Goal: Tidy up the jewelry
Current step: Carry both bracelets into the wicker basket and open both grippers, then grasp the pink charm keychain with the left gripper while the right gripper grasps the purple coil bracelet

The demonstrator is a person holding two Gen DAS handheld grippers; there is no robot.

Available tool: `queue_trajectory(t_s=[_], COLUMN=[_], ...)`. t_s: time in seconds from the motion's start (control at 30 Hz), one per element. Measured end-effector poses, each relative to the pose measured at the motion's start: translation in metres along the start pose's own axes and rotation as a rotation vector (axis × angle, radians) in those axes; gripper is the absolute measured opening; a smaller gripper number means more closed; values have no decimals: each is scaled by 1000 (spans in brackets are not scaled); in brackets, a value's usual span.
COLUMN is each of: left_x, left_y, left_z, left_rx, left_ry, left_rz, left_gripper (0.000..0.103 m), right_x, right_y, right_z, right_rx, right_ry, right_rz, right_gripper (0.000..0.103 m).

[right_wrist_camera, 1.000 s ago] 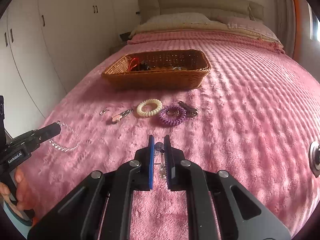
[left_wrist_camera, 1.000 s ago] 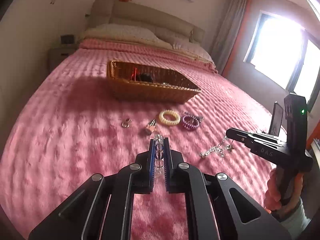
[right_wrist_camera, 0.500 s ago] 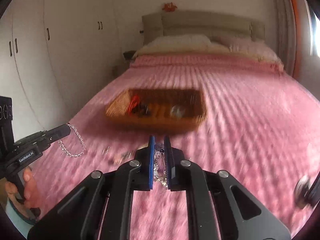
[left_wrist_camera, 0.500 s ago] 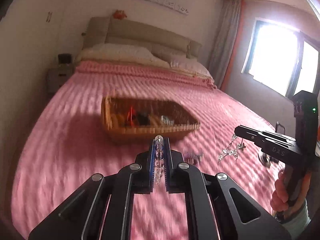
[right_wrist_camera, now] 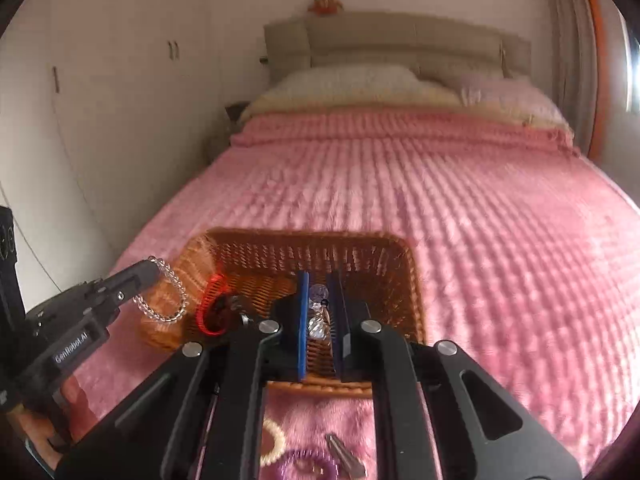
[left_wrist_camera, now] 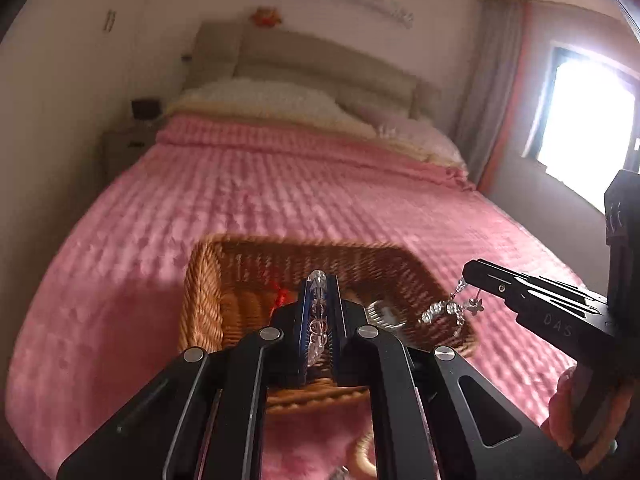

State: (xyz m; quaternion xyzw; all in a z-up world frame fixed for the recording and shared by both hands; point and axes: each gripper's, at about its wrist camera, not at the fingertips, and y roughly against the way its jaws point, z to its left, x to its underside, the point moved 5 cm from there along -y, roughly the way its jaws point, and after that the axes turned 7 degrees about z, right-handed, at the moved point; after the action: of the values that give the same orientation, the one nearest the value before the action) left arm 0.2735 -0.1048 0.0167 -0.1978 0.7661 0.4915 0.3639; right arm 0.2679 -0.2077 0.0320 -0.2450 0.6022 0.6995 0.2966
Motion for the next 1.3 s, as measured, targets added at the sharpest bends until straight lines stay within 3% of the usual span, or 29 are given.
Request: queue_trajectory(t_s=[0.13,0.3,0.33,0.4,0.43,0.47,0.5,0.53,0.57,0.7,0.97,1.13,1.3], left_x=[13,21,21,22,22,22,21,22,21,26,70,119,146], left_y=[-26,-38,-38,-32,-28,-20,-15,-6,-1,36,98,97,71], left_z=[10,16,17,17,16,15,14,11,9,-2,-2,11,6], left_rx=[-14,-20,-12,2,1,11,18,27,29,43,88,87,71], left_ry=[24,27,34,42,43,44,45,41,36,12,33,88,50], left_rz=[60,99,99,92,85,74,67,56,52,8,-27,45,166], left_gripper=[6,8,12,37,42,47,47,47,47,56,58,59,58], right_x=[7,19,21,23,23,24,25,25,25,28,80,126,164], right_y=[-45,-69,-71,-73,-72,-70,-64,-56,-50,-9,47,49,31], right_z=[-7,-11,-12,-13,-13,-14,-14,-14,-14,-5,2,2,-9], right_rx=[-15,-45,-47,-65,-72,-78,-83,-77,-71,-83,-63,-42,-93], right_ry=[-44,-87,-93,-98,-99,-99,-97,-93,-87,-38,24,19,-65], right_rz=[89,144,151,168,172,172,165,149,137,84,64,98,178], right_gripper=[8,8,8,9,12,21,28,44,47,47,47,47,35])
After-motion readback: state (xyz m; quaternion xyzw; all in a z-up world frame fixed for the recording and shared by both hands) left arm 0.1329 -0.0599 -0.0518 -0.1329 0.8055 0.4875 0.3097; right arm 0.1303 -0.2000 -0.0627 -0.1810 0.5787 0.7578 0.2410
